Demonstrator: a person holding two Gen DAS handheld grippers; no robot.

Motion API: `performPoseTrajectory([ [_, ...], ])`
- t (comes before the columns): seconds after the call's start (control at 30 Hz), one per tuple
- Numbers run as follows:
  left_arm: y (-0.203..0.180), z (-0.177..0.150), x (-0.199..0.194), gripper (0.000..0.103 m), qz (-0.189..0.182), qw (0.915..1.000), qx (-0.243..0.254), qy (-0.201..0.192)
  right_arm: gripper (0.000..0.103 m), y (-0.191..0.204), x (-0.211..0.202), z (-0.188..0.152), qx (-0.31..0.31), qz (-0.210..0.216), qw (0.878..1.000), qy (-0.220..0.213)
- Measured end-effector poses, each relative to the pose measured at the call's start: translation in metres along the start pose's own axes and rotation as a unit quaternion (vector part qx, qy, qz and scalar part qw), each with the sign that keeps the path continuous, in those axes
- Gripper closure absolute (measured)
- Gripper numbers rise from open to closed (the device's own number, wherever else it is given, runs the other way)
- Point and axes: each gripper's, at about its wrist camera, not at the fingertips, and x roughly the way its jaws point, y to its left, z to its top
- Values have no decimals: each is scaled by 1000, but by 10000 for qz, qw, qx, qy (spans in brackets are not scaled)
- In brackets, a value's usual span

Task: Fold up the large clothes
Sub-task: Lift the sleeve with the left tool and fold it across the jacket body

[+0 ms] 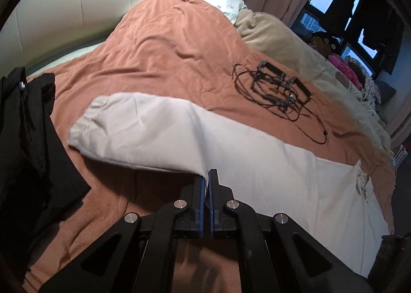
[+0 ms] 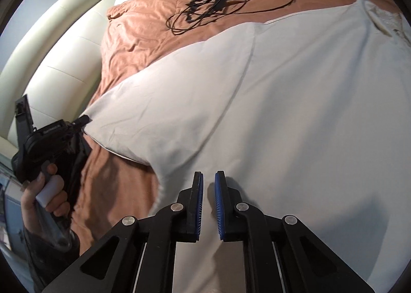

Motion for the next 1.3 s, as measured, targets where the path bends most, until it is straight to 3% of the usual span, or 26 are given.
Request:
performPoseTrajectory([
  [0.2, -43, 11, -44, 98, -569, 9974, 335, -276, 92, 4, 44, 0, 376, 275, 9977, 486],
  [0.33, -78, 8, -74, 98, -941, 9923, 687, -408, 91, 3, 22, -3, 422, 412, 9978, 314],
  [0.37, -87, 7, -80, 98, -1032, 9906, 784, -432, 78, 1, 8, -5, 412, 543, 9974, 221],
  [0.4, -96, 5, -85, 98, -1118, 9889, 868, -442, 54, 0, -5, -8, 389, 543, 9977, 134],
  [0.47, -112, -1, -93, 98, -1285, 9860, 976, -422, 34, -6, -35, -16, 313, 328, 9988, -158],
  [0.73, -191, -38, -117, 98, -1872, 9685, 1629, -204, 34, -46, -133, -50, 530, -17, 9957, -754],
  [0.97, -251, -87, -118, 98, -2163, 9532, 2093, 274, 34, -85, -198, -83, 837, -272, 9893, -1161],
  [1.17, -287, -142, -101, 98, -2155, 9414, 2388, 1018, 34, -118, -234, -117, 1161, -423, 9832, -1346],
  [1.3, -289, -175, -84, 97, -2288, 9229, 2341, 2026, 34, -138, -248, -138, 1438, -482, 9788, -1379],
])
